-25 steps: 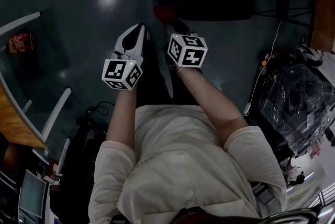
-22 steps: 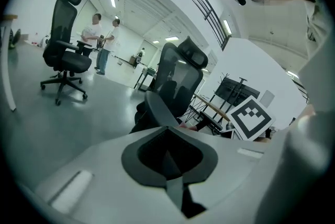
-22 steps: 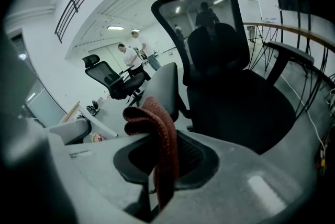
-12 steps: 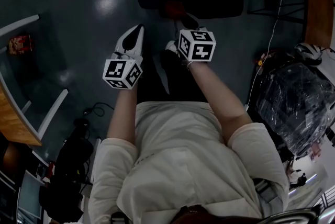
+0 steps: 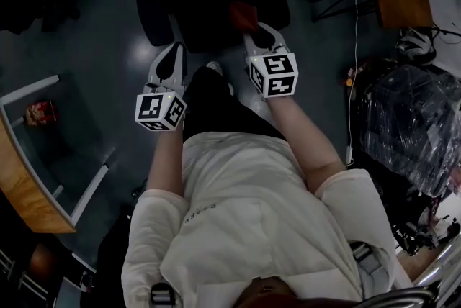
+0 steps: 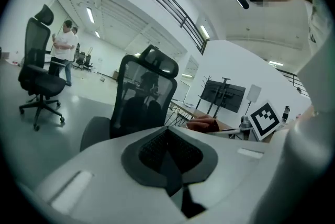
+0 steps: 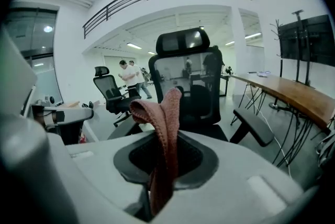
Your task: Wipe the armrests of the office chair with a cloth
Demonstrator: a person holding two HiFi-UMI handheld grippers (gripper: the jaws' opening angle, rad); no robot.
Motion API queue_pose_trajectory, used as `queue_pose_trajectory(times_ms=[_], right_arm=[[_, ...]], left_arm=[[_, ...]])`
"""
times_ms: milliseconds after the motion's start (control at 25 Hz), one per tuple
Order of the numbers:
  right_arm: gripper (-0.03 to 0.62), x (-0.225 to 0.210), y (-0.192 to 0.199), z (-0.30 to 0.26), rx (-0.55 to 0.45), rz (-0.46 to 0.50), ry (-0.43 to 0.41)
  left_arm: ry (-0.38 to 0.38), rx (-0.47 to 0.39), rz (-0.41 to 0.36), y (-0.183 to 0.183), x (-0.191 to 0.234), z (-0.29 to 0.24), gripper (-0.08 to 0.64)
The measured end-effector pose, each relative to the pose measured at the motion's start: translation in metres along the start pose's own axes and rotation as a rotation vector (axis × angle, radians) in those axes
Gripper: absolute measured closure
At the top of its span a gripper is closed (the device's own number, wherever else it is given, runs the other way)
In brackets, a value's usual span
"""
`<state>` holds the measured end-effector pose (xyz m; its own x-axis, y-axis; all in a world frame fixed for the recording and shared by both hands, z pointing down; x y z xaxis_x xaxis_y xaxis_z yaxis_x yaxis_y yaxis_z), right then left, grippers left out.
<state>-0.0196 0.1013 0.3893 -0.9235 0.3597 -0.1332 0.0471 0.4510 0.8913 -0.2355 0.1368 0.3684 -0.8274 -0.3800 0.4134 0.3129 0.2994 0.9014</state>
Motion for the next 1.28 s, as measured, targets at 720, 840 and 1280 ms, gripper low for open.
queue_pose_trajectory(times_ms=[720, 840, 1280], right_arm=[[0.548, -0.194, -0.031, -0.027, 0.097, 0.091, 0.057], [0.548, -0.223, -0.043, -0.043, 0.085, 0.081, 0.062], [0.548, -0.324, -0.061, -0.120, 0.143, 0.184, -0.017]], left_arm=[[0.168, 0.083, -0.017, 0.038, -0.090, -0.216, 0.543], [0.198, 0.105, -0.108, 0.036, -0.108, -0.243, 0.543], [0.013, 0.105, -0.057, 0.044, -0.122, -0.305, 0.543]])
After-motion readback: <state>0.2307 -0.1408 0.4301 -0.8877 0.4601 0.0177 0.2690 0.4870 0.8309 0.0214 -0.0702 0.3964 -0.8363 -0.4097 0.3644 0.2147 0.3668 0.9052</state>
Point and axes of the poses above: the fingertips, and each gripper's own axes: z backward along the fingers, x to its left, y out of its underside, the point moved 6 cm from there along z, backward along the fingers, and after that the axes turned 7 degrees about -x, right-handed, at the moved point
